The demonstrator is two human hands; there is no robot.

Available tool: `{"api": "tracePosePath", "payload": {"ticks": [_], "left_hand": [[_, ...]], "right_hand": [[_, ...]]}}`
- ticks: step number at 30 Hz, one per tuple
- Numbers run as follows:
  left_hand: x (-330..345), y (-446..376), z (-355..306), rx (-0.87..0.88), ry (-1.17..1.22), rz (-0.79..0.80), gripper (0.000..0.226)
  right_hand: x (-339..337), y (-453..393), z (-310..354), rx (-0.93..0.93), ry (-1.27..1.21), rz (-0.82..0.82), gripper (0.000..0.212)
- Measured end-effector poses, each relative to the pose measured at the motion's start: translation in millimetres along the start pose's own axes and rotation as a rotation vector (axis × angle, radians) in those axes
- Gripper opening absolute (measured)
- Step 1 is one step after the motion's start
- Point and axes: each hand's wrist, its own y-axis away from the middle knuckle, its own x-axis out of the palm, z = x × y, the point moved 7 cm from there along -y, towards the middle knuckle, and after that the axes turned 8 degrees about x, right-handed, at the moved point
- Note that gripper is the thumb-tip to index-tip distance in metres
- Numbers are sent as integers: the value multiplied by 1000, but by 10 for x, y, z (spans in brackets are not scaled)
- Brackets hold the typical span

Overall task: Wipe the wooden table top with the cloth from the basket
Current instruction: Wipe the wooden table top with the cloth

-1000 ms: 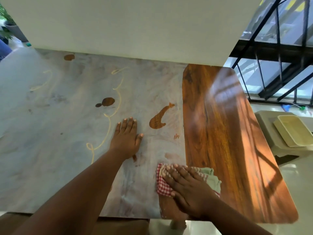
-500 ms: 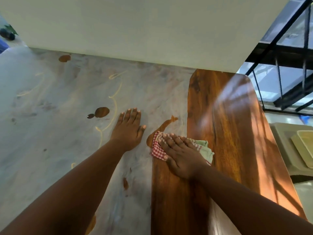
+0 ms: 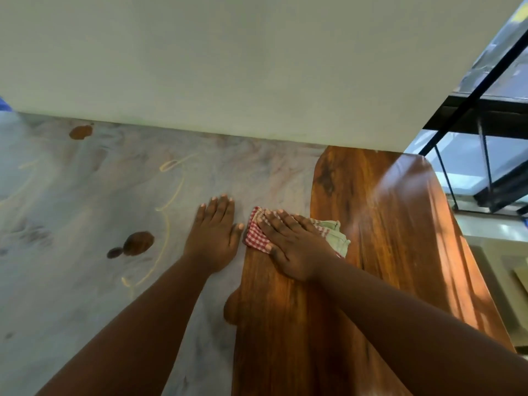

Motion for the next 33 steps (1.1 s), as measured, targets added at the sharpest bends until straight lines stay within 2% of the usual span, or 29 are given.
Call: {"api": "tracePosePath", "payload": {"ticks": [3,17,33], "left_hand": [[21,-26,43,-22,5,-42,73],[39,-68,51,-25,38,19,72],[-7,-36,59,-23,88,18,72]], "right_hand": [[-68,-309,-165,12,2,-5,60],[-423,-1618,-834,59,93,30,57],[-508,-1983,-1016,34,111,3,55]]}}
